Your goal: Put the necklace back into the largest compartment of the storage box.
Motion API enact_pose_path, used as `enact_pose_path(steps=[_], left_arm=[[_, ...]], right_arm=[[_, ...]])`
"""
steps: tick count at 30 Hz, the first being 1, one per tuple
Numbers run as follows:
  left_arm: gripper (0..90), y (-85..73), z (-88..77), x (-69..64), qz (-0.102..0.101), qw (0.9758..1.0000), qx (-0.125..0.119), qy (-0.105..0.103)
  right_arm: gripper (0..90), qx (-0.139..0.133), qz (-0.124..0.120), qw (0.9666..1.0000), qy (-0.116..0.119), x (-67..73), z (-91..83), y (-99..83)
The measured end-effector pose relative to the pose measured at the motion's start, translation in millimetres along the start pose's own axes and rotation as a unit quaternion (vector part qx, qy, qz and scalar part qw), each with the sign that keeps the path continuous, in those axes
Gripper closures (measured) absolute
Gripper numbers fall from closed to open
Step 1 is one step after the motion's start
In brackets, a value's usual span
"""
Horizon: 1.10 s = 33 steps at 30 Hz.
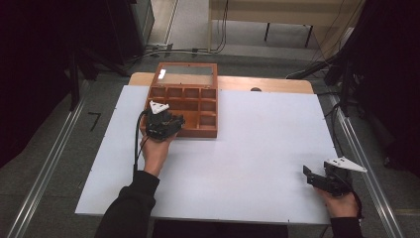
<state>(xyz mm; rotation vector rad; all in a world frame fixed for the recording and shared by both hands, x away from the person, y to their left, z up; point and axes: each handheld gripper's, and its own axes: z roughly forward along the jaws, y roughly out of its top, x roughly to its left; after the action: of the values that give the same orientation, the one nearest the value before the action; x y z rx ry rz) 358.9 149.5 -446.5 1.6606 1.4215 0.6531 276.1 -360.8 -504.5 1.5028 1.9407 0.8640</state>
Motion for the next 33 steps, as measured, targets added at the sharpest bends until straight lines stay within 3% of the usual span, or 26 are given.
enact_pose_path(steps=[33], left_arm=[[55.3,10.2,45.1,6.4,-0.010,0.9993,0.015,0.033]], right_arm=[[19.4,-0.001,0.002,1.0000,0.004,-1.4,0.2,0.1]])
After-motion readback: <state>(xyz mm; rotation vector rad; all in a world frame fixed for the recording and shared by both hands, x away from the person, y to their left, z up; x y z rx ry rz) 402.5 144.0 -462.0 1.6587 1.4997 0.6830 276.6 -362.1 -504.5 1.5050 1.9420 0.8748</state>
